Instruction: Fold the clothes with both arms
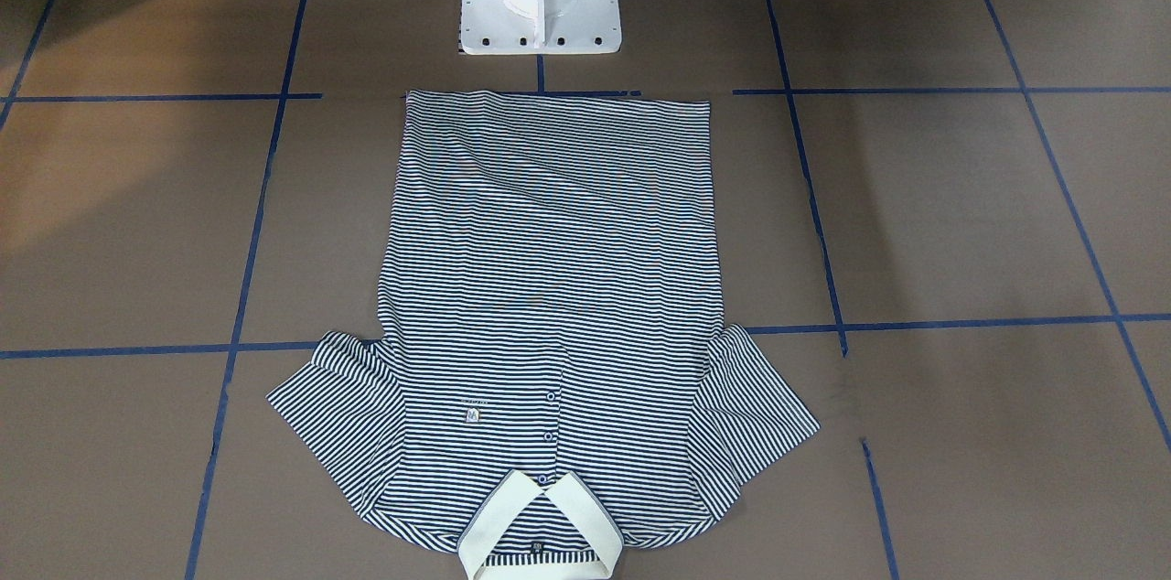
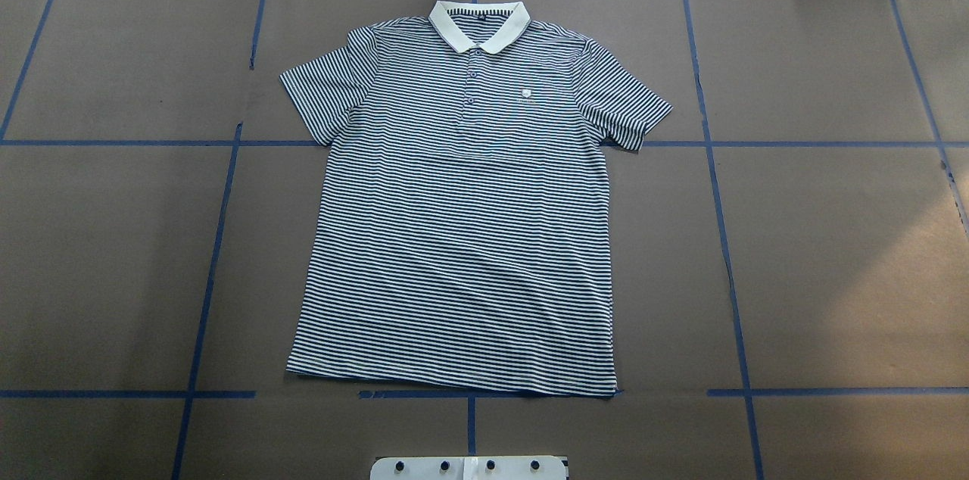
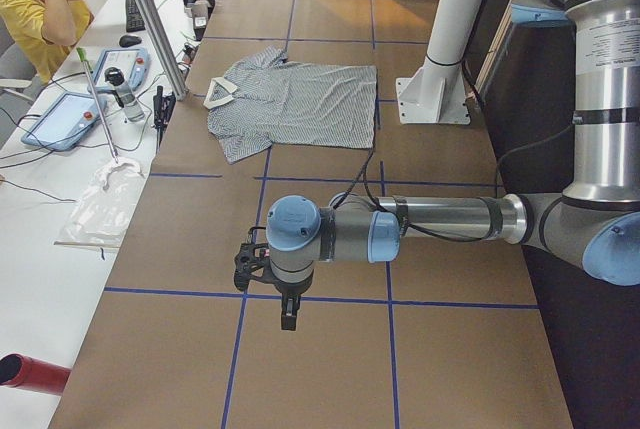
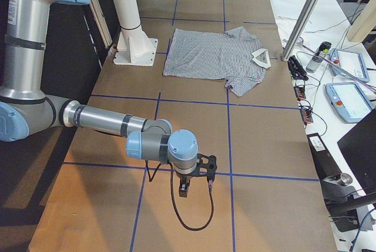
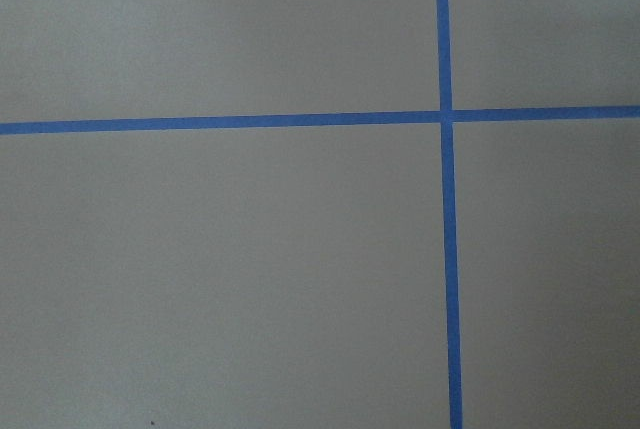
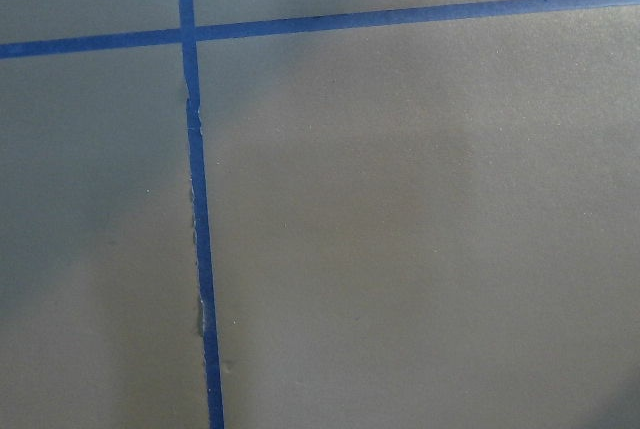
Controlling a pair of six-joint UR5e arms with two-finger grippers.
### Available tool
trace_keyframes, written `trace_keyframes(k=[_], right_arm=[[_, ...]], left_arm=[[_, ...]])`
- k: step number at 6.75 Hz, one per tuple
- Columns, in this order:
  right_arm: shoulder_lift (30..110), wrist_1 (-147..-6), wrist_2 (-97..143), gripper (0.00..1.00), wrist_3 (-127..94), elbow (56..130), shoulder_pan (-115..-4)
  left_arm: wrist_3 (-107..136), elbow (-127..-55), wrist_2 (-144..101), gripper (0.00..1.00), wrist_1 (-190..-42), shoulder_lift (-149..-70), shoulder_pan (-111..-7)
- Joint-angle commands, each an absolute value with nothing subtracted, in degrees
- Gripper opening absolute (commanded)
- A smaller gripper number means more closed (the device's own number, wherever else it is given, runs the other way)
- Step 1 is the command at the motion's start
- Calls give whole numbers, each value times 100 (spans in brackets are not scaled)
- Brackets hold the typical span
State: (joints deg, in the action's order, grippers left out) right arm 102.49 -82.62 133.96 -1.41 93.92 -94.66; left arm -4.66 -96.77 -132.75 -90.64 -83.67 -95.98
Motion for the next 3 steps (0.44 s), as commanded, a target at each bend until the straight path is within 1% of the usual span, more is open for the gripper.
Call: trace_keyframes(k=[1, 3], right_arm=[[10274, -8262, 13421, 100, -141, 9396, -9466], [10240, -8279, 13404, 100, -132, 9457, -9431]], left_arm=[[-466, -9703, -13332, 100, -9079, -8358, -9598], [-483, -9703, -13342, 100, -9384, -8385, -9598]])
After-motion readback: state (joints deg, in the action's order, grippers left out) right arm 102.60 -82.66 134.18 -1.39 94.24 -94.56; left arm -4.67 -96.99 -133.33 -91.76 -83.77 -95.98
